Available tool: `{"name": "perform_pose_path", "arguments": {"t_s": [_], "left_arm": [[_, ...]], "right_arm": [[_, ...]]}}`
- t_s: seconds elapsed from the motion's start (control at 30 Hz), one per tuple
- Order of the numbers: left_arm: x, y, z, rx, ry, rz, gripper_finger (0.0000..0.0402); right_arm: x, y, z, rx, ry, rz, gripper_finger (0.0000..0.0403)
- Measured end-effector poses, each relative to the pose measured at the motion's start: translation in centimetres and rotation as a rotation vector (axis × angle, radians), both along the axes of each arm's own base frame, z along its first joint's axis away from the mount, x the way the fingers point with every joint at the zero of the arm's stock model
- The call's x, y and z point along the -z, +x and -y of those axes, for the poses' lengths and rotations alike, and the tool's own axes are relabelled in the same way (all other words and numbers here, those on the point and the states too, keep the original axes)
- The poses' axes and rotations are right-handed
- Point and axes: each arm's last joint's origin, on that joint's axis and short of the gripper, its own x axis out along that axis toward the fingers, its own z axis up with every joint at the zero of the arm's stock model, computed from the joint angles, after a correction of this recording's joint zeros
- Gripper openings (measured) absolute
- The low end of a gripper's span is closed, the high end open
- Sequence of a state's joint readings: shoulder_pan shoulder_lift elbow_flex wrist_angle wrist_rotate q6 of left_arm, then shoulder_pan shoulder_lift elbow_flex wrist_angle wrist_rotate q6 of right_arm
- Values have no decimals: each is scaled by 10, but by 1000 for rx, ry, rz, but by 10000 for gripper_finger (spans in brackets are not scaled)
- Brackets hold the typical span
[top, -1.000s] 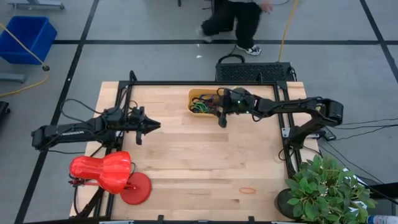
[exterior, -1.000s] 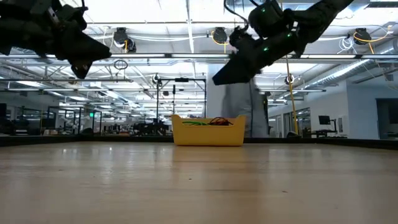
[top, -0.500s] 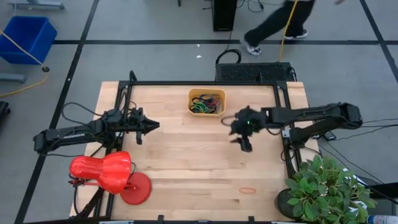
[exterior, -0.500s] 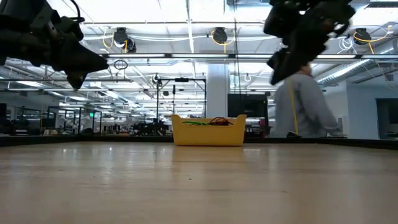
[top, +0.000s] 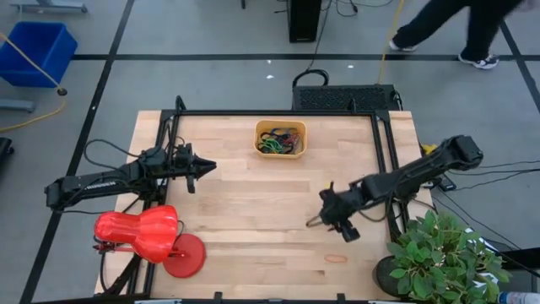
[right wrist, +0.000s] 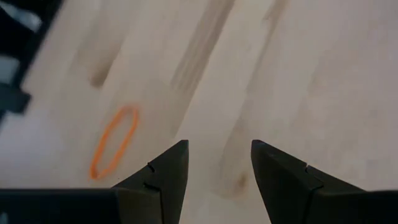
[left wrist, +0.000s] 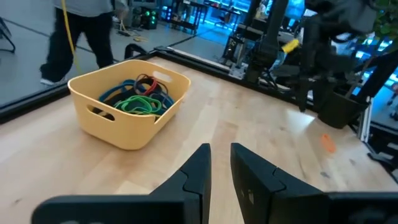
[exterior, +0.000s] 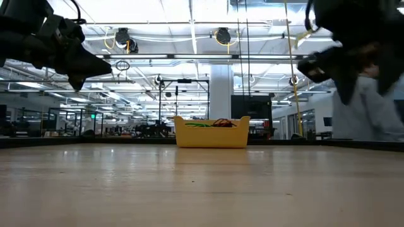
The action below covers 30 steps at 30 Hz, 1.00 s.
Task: Pick and place rubber bands into bin
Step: Put the orange rubber band into the yellow bin
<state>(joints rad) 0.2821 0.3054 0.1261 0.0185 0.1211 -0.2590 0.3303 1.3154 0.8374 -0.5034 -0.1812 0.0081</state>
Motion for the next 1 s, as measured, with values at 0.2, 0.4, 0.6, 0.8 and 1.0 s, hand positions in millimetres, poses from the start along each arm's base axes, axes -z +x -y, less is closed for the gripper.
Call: {"name": "perform_pose_path", "arguments": {"t_s": [0.2, 0.4, 0.6, 0.8, 1.0], "left_arm": [[1, 0, 0, 3, 24, -10, 67], [5, -1, 0, 2, 2, -55, 67], [6, -1, -1, -21, 16, -65, 67], [8, -2, -2, -87, 24, -88, 67], [8, -2, -2, -91, 33, -94, 67]], "right_arm": [[32, -6, -30, -117, -36, -28, 171], [50, -5, -54, -190, -16, -1, 171], [55, -3, -68, -220, 47, 49, 171], [70, -12, -69, -240, 60, 81, 171], [86, -24, -61, -244, 57, 89, 171]]}}
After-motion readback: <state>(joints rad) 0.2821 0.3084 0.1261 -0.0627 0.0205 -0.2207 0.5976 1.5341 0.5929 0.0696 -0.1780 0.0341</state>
